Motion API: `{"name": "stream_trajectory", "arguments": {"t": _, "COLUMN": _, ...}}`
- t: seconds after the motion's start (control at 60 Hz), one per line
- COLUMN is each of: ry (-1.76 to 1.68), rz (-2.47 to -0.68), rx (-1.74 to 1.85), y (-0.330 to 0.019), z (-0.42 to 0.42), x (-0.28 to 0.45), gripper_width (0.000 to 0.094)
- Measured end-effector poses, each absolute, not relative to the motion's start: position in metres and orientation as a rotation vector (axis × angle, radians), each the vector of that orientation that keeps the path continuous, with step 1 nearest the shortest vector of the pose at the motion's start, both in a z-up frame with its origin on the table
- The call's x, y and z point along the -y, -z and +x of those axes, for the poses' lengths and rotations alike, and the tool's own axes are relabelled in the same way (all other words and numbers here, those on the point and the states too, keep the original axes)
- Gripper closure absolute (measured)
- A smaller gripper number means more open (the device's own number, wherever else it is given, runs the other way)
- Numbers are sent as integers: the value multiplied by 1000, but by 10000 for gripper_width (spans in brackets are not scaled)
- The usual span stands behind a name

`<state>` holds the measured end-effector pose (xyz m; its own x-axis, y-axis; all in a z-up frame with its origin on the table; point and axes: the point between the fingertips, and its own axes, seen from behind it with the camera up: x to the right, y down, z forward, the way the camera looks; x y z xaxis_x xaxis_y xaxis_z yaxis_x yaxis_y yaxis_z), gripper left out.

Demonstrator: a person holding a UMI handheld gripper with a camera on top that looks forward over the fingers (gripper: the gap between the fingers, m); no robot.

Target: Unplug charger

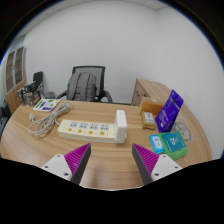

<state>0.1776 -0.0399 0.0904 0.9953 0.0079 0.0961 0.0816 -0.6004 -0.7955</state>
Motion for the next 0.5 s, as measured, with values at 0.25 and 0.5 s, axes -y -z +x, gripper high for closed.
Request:
{"name": "stream_trajectory", "arguments": {"t": 0.25, "ry": 103, "rz": -2112, "rx": 28, "y": -69, "z": 211, "x": -64, "gripper_width": 179}}
{"name": "stream_trajectory", "arguments": {"t": 0.5, "ry": 81, "rz": -2087, "rx": 16, "y": -60, "z": 208, "x": -87, "gripper_width": 720}}
